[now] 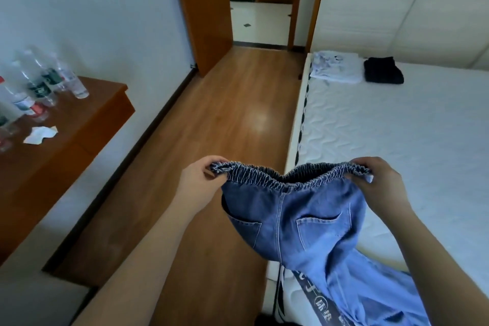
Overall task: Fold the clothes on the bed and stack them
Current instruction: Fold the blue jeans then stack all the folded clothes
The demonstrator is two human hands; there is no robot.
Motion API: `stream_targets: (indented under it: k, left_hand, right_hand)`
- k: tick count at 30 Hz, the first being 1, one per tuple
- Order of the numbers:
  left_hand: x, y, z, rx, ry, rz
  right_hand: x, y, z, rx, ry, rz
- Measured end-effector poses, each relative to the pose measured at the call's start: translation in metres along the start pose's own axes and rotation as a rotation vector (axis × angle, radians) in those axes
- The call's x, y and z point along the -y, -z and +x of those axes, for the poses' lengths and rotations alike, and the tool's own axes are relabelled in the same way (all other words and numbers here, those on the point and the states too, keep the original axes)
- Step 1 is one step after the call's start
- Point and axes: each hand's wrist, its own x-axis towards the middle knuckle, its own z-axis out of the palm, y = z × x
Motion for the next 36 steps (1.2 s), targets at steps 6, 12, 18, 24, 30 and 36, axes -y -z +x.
stream_targets:
  k: [6,12,18,24,30,36]
  left_hand:
    - [0.001,-0.002,0.062,0.043,-0.080,0.023]
    - [-0.011,-0.021,0.124,0.118,-0.140,-0.061]
    - [-0.015,-0.032,0.182,0.252,-0.245,-0.146]
    - [-0.008,-0.029,0.239,0.458,-0.361,-0.149]
    - [-0.011,-0.035,0.279,0.564,-0.414,-0.122]
    - [-0.027,-0.067,0.308,0.630,-0.471,-0.077]
  right_hand:
    - [0.002,-0.004,0.020,0.051,-0.034,0.027]
    - [0.007,-0.011,0.008,-0.033,-0.165,0.029]
    - [0.028,-0.030,0.000,-0.150,-0.366,-0.001]
    - [0.064,-0.055,-0.013,-0.215,-0.530,-0.064]
    - [0.080,-0.064,-0.022,-0.314,-0.615,-0.137]
    - [0.077,-0.063,-0.024,-0.430,-0.749,-0.171]
